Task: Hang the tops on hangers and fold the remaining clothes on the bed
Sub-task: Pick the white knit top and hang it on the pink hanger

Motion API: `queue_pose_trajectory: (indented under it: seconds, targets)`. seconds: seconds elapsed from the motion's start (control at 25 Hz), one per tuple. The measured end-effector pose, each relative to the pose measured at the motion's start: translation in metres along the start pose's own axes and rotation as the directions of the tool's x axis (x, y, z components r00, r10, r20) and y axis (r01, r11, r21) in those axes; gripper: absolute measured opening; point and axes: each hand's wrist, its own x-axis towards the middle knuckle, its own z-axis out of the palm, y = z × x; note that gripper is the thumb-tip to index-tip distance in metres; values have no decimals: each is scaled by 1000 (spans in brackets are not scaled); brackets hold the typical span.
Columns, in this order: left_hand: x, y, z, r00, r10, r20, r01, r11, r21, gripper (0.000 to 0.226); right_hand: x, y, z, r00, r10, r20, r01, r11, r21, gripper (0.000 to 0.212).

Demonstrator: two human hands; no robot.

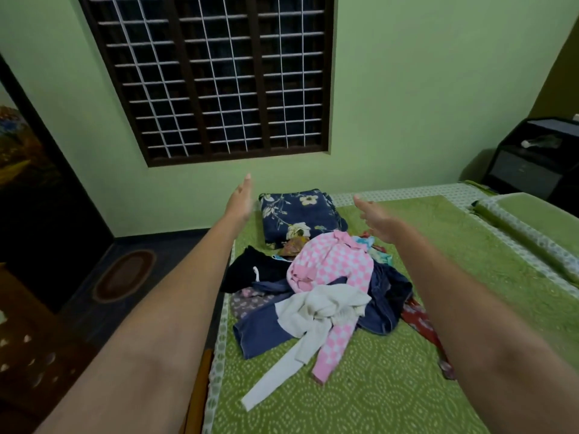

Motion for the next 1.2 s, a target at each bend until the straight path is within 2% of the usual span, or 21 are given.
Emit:
queue_pose_trajectory:
  seconds: [0.16, 0.28, 0.44, 0.56, 0.68, 0.8, 0.88, 0.96, 1.04, 1.12, 1.2]
  targets:
    - [68, -60, 34, 988, -154, -3, 153, 987, -48, 72, 78, 48, 5, 988, 115, 99, -104, 989, -109, 54]
    - [106, -125, 79, 953, -298, 47, 299, 954, -9, 69, 137, 101, 19, 961, 223, 163, -163, 934, -318, 40]
    - [127, -219, 156, 891, -436, 129, 432, 900, 60, 48, 194, 189, 44, 923, 353, 151, -237, 833, -500, 30]
    - [124, -287, 212, 819, -524, 236, 491, 851, 185, 22, 217, 265, 62, 870, 453, 193, -227, 717, -659, 37]
    - [121, -355, 266, 778, -520, 352, 380, 836, 395, 18, 232, 354, 76, 829, 508, 234, -171, 629, -758, 39]
    - [118, -404, 311, 703, -427, 568, 90, 846, 525, 24, 234, 416, 85, 833, 524, 179, -169, 548, -819, 44]
    - [118, -426, 343, 621, -367, 693, -26, 874, 486, 36, 247, 440, 88, 837, 541, 76, -301, 573, -762, 50]
    - [121, -440, 367, 573, -347, 742, 31, 914, 404, 51, 266, 458, 89, 833, 553, 16, -412, 640, -648, 57]
    - [127, -447, 383, 590, -317, 742, 83, 939, 335, 68, 286, 471, 91, 816, 577, -36, -510, 690, -514, 61]
    - [133, -448, 386, 696, -216, 684, -22, 947, 321, 83, 301, 479, 93, 802, 588, -104, -568, 697, -438, 46]
    - [136, -447, 382, 794, -113, 598, -138, 923, 358, 92, 310, 476, 96, 814, 562, -143, -552, 676, -488, 23]
